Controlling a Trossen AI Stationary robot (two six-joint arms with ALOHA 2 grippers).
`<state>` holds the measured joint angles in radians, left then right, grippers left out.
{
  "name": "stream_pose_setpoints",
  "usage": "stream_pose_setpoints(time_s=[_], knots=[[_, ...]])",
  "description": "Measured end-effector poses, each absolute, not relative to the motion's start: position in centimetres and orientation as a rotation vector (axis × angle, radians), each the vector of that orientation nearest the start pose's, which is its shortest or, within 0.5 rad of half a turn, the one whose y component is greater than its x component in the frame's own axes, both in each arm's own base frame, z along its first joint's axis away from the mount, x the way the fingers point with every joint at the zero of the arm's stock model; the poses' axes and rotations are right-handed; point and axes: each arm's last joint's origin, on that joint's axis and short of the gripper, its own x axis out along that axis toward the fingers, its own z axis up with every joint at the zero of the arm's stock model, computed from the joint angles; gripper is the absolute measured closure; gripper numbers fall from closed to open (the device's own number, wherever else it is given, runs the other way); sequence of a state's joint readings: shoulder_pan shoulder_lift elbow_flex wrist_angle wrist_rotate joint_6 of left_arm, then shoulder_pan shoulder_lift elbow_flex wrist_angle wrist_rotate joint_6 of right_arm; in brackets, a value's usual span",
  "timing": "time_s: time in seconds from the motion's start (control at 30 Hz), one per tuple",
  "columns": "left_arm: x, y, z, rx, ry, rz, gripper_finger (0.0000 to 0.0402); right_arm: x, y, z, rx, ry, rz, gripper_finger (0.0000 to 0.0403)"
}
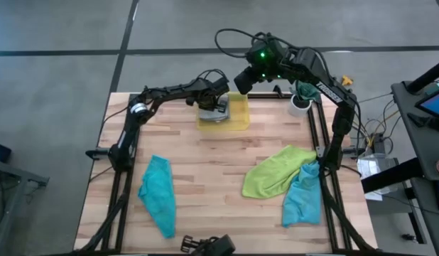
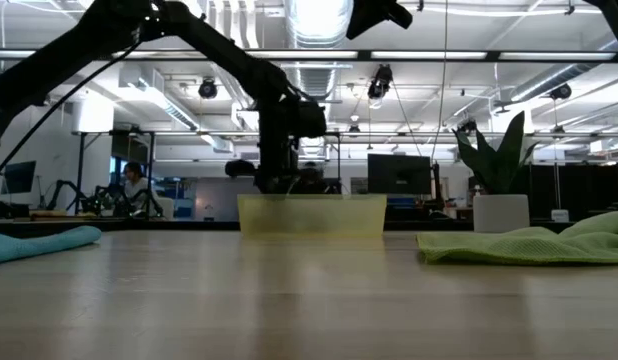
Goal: Fold microfiber towels
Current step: Put the gray microfiber cloth into the bin
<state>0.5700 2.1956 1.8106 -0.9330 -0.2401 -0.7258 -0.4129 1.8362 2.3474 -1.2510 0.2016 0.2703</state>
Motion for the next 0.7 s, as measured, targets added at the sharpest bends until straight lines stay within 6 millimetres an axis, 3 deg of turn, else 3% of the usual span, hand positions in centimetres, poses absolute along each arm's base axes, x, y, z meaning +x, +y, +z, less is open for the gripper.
stream_pose_setpoints(time_s=[0.27, 0.7], knots=[[37.6, 24.8, 16.9, -0.823, 1.066, 1.134, 0.0402, 31.1, -14.3, 46.3, 0.335, 0.704, -0.688, 0.0392], [37.6, 24.2, 16.3, -0.96, 1.113, 0.986, 0.0402, 31.1, -14.3, 46.3, 0.341, 0.699, -0.69, 0.0392]])
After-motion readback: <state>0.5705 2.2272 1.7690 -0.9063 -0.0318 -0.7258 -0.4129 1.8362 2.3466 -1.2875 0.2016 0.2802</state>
